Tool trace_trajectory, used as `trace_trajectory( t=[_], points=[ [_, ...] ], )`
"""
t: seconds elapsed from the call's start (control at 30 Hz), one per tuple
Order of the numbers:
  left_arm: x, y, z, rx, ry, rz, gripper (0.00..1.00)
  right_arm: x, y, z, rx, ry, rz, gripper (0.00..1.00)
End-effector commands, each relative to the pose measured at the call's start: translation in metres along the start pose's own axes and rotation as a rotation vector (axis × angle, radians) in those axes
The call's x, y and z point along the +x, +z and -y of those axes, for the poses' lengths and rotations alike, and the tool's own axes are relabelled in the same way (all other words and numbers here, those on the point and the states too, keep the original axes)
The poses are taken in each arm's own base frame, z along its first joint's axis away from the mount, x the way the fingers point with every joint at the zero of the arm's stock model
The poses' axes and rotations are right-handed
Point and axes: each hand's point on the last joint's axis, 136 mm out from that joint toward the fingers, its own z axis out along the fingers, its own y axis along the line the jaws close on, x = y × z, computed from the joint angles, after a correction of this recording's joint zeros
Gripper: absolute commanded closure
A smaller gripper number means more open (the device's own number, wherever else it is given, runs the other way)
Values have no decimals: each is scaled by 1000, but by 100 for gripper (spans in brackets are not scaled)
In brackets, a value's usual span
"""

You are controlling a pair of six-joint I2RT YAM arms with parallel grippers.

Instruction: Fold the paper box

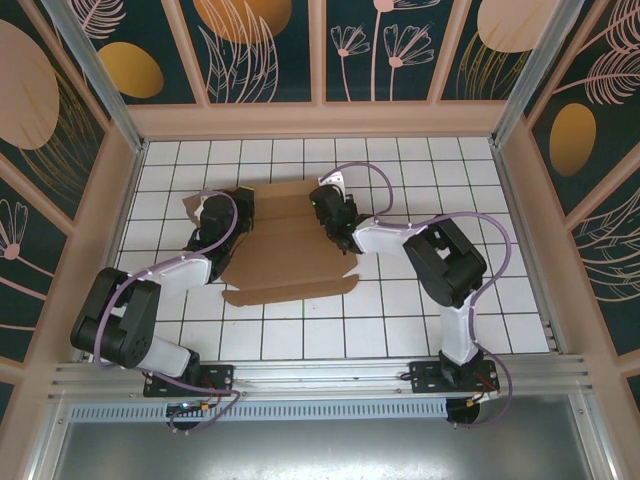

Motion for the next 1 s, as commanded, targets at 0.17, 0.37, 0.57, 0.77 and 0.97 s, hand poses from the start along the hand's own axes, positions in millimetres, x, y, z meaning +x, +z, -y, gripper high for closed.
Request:
trace_trajectory(
  t=[0.17,0.37,0.57,0.77,0.97],
  points=[
    [22,3,-19,-80,0,-90,100,34,10,54,370,-143,-68,100],
    [21,0,-14,-68,31,-85,81,32,10,67,349,-112,-73,100],
    [25,-9,17,-62,293,-126,41,26,0,85,185,-89,-59,100],
    [16,-37,26,-113,522,-120,33,25,-5,103,108,-70,-64,100],
    [4,-55,54,-101,717,-123,33,31,-9,107,63,-100,-70,100]
  ],
)
